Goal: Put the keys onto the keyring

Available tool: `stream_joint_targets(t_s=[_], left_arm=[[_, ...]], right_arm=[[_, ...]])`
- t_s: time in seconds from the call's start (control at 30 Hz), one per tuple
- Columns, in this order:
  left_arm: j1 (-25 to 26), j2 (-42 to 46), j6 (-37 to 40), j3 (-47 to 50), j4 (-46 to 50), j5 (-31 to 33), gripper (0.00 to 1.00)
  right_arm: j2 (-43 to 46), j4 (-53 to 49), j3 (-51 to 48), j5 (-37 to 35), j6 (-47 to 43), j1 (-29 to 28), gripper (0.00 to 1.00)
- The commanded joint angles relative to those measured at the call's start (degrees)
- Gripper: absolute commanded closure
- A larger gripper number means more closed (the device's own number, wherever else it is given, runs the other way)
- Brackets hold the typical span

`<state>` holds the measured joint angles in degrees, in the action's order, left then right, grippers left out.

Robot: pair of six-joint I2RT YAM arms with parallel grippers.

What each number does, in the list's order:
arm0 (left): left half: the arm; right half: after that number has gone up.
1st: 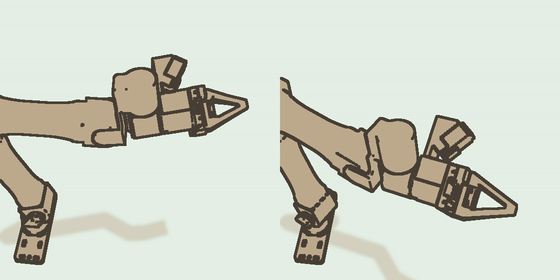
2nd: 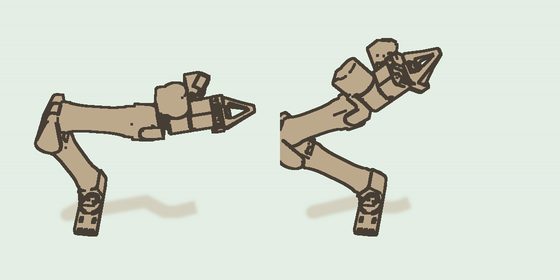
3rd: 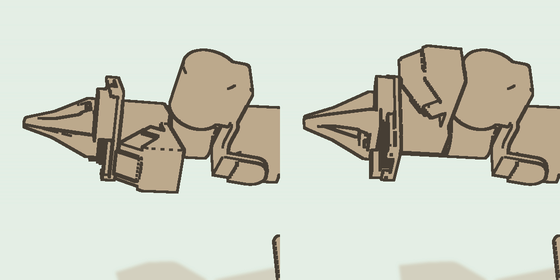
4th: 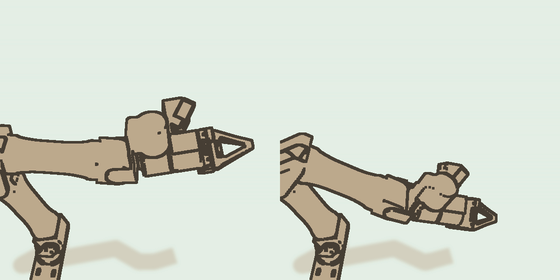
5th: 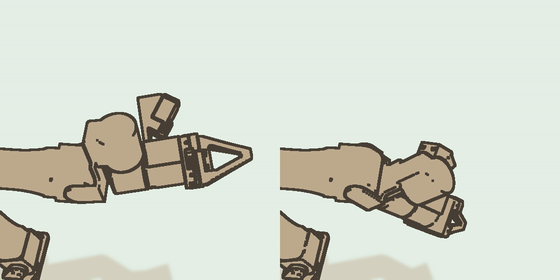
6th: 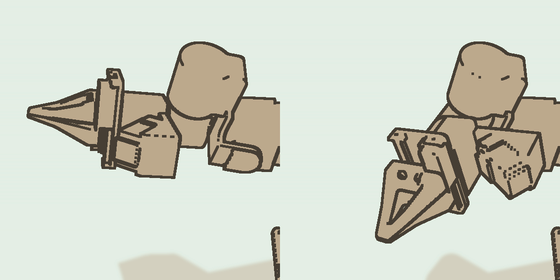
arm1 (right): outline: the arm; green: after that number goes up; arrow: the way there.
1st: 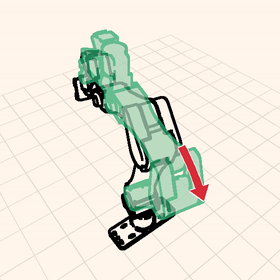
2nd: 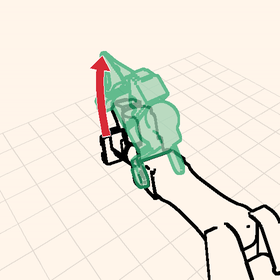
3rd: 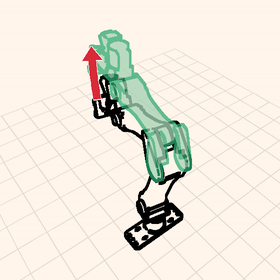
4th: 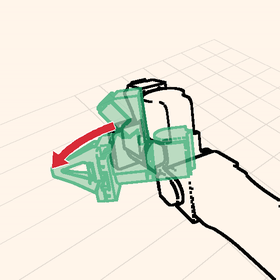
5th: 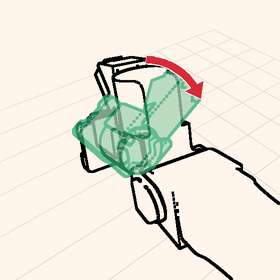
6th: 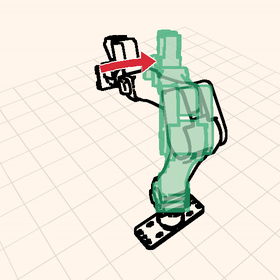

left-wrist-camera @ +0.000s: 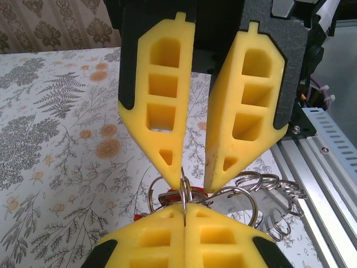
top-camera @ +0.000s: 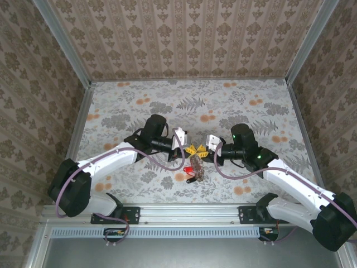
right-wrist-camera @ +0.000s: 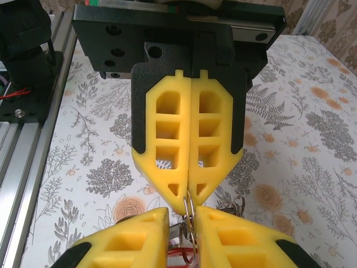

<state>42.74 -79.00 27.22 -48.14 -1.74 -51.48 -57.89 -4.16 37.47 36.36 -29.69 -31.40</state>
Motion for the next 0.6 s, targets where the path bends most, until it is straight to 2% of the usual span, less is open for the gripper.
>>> stream_joint_targets(t_s=[0.0, 0.13, 0.37, 0.47, 0.53, 0.57], left_arm=[[0.4, 2.7, -0.1, -1.0, -2.4, -1.2, 1.00], [0.5, 3.0, -0.3, -0.5, -3.5, -0.3, 1.00], [0.6, 3.0, -1.3, 0.6, -6.3, 2.1, 1.00], [0.6, 2.5, -1.1, 0.6, -6.2, 3.5, 0.98], [0.8, 2.1, -0.6, 0.4, -5.4, 4.8, 0.96], [0.9, 1.9, 0.2, -0.1, -4.2, 5.5, 0.91]], right_arm=[[-0.4, -0.4, 1.2, -0.9, -0.9, -0.3, 0.81], [-0.6, -0.2, 1.0, -2.2, -1.0, -0.3, 0.83], [-2.2, -0.6, 1.8, -3.0, -1.1, -0.3, 0.98], [-3.0, 0.3, 2.3, -2.6, -0.5, -0.3, 1.00], [-3.3, 0.6, 2.6, -2.6, -0.1, -0.3, 1.00], [-3.5, 0.5, 3.0, -2.7, 0.1, -0.3, 1.00]])
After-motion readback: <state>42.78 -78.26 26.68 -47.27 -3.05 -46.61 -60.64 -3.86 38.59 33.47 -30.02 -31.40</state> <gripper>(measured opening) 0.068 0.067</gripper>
